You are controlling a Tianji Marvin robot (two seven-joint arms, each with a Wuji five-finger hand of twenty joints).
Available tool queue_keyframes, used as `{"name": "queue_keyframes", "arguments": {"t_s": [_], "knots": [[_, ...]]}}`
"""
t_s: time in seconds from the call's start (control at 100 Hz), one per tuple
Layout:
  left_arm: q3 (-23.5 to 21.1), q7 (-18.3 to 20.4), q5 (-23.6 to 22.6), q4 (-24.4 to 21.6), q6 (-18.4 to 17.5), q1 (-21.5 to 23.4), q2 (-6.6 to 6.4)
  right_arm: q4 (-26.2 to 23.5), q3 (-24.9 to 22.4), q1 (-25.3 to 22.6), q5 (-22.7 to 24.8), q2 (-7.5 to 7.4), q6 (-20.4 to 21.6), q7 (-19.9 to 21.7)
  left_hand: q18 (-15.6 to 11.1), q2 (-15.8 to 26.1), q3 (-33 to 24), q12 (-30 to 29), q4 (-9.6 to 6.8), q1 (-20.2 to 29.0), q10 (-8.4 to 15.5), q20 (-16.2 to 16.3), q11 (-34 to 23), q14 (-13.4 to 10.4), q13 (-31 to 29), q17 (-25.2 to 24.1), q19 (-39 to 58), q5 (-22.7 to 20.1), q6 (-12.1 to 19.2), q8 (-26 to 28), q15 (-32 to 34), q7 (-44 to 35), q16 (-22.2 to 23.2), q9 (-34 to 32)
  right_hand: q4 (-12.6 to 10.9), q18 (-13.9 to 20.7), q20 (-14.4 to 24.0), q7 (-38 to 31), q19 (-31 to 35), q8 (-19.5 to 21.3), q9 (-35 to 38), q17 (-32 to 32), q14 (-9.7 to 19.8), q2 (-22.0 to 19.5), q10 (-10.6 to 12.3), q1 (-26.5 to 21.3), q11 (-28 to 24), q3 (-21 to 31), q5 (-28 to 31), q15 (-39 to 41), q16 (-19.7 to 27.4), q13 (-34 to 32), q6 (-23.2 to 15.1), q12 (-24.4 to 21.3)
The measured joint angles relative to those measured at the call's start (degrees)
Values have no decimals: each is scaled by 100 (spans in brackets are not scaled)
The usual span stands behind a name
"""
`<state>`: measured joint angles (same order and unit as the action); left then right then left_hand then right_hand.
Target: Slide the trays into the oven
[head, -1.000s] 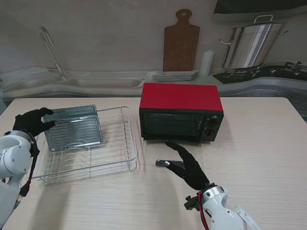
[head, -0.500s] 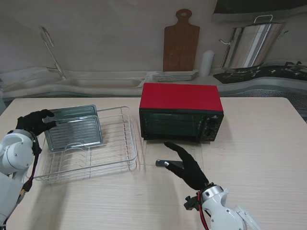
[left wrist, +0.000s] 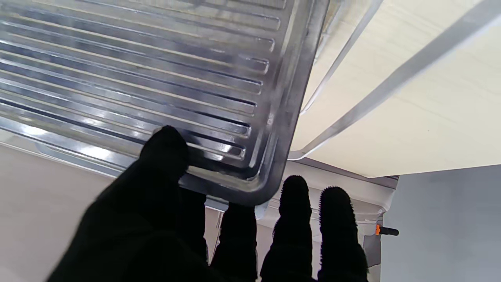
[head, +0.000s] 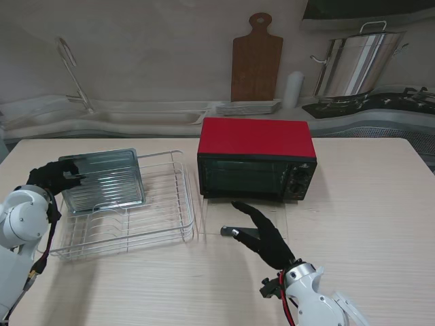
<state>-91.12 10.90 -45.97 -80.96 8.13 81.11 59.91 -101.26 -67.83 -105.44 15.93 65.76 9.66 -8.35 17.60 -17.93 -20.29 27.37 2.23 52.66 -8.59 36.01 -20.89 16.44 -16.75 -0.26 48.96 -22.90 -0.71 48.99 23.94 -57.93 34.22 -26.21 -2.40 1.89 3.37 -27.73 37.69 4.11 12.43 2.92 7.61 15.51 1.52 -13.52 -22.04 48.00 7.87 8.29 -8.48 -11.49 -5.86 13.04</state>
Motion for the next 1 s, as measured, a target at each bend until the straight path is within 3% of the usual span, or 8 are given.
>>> {"name": "queue_keyframes", "arguments": {"t_s": [0.12, 0.27, 0.51, 0.56, 0.58, 0.73, 0.88, 1.0], "knots": [[-21, 88, -38, -91, -38, 69, -16, 9, 5, 5, -21, 0, 4, 0, 0, -125, -107, 0, 0, 319, 47, 0, -117, 0, -375, 177, 0, 73, 229, 1, 35, 65, -2, -408, 0, 0, 15, -50, 47, 0, 0, 0, 0, 0, 0, 0, -66, 0, 0, 0, 0, 0, 0, 0], [-24, 216, -43, -135, -73, 107, -38, 13, 9, 6, -44, 1, 7, 3, 0, -197, -563, 4, 29, 641, 139, -64, -177, 1, -817, 413, 109, 7, 440, -528, 135, 534, -60, -921, 0, 0, 20, -58, 54, 0, 0, 0, 0, 0, 0, 0, -76, 0, 0, 0, 0, 0, 1, 0], [57, 268, -50, -93, -86, 100, -64, 14, 9, 5, -60, 2, 10, 5, 8, -207, -1109, 1065, 33, 1004, 228, -151, 99, 3, -1311, 677, 547, -623, 639, -798, 510, 812, -65, -2016, 0, 0, 35, -67, 64, 0, 0, 0, 0, 0, 0, 0, -76, 1, 0, 0, 0, 0, 1, 0], [77, 241, -32, -65, -85, 88, -63, 14, 10, 5, -63, 2, 9, 4, 13, -222, -1090, 1237, 116, 1073, 228, -151, 100, 11, -1456, 732, 648, -715, 641, -835, 676, 769, -66, -2182, 0, 0, 35, -68, 65, 0, 0, 0, 0, 0, 0, 0, -76, 1, 0, 0, 0, 0, 1, 0], [83, 225, -19, -57, -83, 83, -63, 14, 10, 5, -64, 2, 9, 5, 17, -222, -1081, 1302, 240, 1143, 228, -151, 88, 11, -1491, 747, 708, -724, 641, -812, 753, 759, -51, -2224, 0, 0, 35, -68, 65, 0, 0, 0, 0, 0, 0, 0, -76, 1, 0, 0, 0, 0, 1, 0], [100, 160, 107, -21, -50, 65, -53, 14, 10, 5, -77, 2, 6, 5, 111, -238, -967, 2066, 243, 1305, 229, -133, -348, 155, -1611, 776, 1135, -783, 577, -420, 1409, 729, 381, -2417, 0, 1, 64, -71, 70, 0, 0, 0, 0, 0, 0, 0, -76, 1, 0, 0, 0, 0, 1, 0], [45, 308, 170, -75, -47, 82, -49, 14, 12, 5, -96, 3, 5, 5, 178, -276, -969, 2549, 244, 1343, 229, 144, -621, 354, -1606, 757, 1551, -783, 548, 197, 2136, 701, 1299, -2316, 0, 1, 66, -88, 124, 0, 0, 0, 0, 0, 0, 0, -129, 3, 0, 0, 0, 0, 1, 0], [-14, 400, 184, -174, -53, 145, -51, 13, 14, 5, -108, 3, 5, 2, 227, -317, -990, 2715, 245, 1344, 213, 316, -964, 369, -1604, 695, 1684, -783, 546, 681, 2202, 694, 1782, -2149, 0, 1, 68, -122, 126, 0, 0, 0, 0, 0, 0, 0, -130, 3, 0, 0, 0, 0, 2, 0]]}}
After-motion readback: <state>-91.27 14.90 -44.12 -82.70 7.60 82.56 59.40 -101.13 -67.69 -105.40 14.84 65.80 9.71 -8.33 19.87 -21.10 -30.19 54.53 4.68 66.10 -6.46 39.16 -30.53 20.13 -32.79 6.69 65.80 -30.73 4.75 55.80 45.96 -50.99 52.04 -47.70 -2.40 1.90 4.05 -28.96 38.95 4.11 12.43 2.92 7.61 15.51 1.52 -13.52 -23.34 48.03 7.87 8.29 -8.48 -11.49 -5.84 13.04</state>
